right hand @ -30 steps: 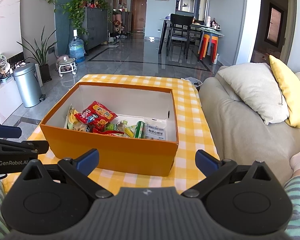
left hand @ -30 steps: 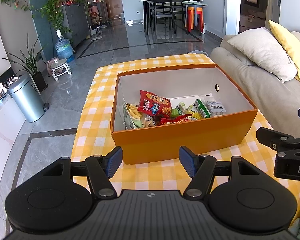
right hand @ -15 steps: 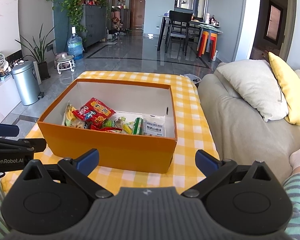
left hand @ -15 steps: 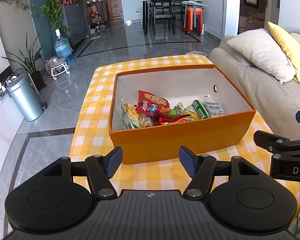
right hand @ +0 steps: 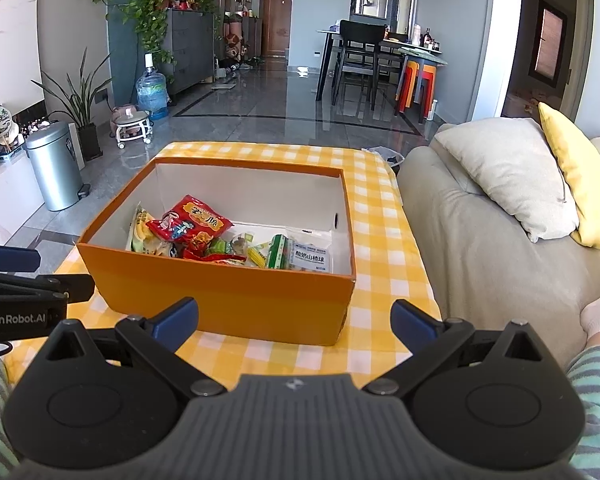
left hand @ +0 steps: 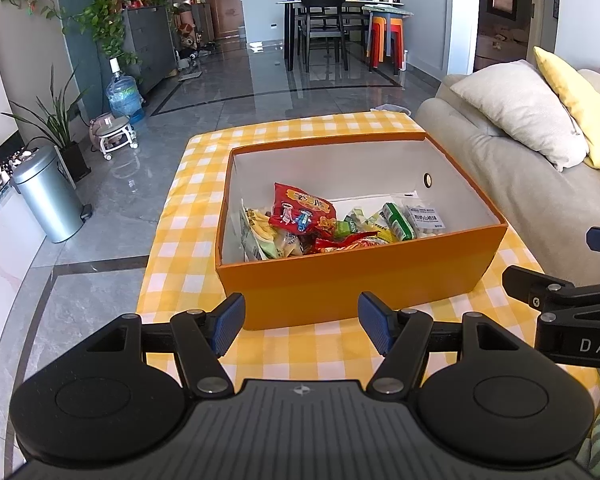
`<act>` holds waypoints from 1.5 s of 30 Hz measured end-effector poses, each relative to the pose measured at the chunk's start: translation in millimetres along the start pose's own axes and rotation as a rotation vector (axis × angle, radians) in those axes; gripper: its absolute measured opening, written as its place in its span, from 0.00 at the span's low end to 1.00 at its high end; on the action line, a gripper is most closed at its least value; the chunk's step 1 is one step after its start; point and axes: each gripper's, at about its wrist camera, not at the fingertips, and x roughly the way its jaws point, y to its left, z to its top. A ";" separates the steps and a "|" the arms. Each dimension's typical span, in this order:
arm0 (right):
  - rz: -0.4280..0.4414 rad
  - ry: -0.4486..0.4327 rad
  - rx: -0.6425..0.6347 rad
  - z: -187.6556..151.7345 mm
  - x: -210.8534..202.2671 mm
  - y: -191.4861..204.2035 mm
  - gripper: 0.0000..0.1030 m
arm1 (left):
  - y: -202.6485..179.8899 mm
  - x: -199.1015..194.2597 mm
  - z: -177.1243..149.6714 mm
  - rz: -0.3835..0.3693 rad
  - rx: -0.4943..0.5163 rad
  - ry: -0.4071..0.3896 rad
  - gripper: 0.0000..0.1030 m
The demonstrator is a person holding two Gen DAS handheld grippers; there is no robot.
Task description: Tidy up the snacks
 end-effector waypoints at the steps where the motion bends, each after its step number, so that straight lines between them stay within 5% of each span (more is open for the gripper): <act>1: 0.000 0.000 0.001 0.0 0.1 0.0 0.96 | -1.7 -0.6 0.6 0.002 0.001 -0.002 0.74; 45: 0.003 0.042 0.025 -3.0 6.9 -1.4 0.96 | 2.4 -2.6 1.5 -0.008 -0.007 0.002 0.74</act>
